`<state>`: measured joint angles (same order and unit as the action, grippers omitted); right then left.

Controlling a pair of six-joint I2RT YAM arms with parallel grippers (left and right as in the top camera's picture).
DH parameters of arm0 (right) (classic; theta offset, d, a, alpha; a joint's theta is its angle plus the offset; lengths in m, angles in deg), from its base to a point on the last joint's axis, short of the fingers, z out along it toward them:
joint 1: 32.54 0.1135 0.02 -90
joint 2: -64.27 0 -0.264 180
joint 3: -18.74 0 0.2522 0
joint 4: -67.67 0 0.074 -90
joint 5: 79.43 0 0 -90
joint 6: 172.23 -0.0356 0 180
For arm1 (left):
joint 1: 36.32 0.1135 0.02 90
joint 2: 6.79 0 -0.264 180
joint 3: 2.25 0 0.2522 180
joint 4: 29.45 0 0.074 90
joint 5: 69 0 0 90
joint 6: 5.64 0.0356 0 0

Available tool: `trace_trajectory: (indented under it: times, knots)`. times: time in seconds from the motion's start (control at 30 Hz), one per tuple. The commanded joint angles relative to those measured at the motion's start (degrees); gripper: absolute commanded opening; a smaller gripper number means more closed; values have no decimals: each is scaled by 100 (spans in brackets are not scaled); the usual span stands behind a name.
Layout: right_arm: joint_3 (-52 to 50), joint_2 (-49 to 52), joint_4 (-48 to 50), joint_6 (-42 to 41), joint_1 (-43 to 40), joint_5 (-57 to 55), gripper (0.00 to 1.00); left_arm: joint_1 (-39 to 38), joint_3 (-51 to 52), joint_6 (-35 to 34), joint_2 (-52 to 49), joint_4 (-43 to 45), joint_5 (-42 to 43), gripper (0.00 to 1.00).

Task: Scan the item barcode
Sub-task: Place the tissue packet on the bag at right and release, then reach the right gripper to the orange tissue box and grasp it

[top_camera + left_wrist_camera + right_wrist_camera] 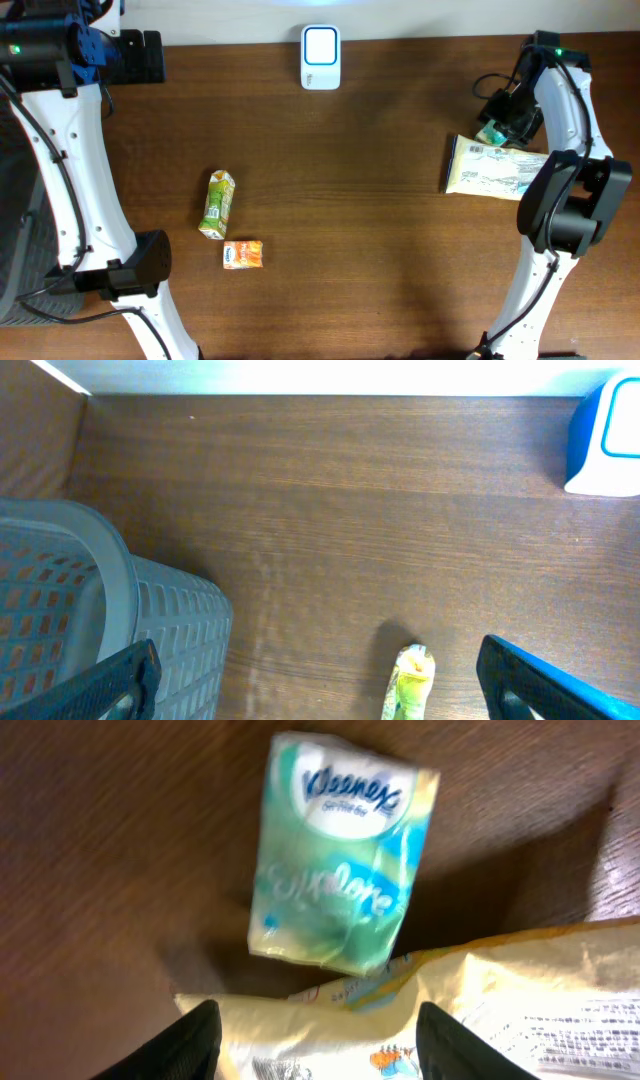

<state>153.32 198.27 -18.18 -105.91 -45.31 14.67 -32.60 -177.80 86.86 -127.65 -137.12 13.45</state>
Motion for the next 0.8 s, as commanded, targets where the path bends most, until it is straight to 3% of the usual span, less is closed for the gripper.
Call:
trace_trajectory:
  times: [0.0, 0.23, 0.3, 0.33, 0.43, 0.77]
  knots:
    - [680, -616, -437, 588, 79, 761, 67, 9, -46, -33, 66, -9, -22, 99]
    - [962, -839, -1228, 2105, 1091, 2682, 69, 9, -46, -35, 66, -9, -22, 99]
    - [929, -778, -1204, 2444, 1622, 2806, 85, 9, -46, -33, 66, -9, -22, 99]
    - [916, -739, -1152, 2549, 1869, 2802, 99, 9, -46, -33, 66, -9, -22, 99]
    - [894, -603, -887, 2981, 2682, 2741, 99, 9, -46, -33, 66, -9, -20, 99]
    - [892, -188, -474, 3578, 4876, 796, 99, 9, -46, -33, 66, -9, -22, 99]
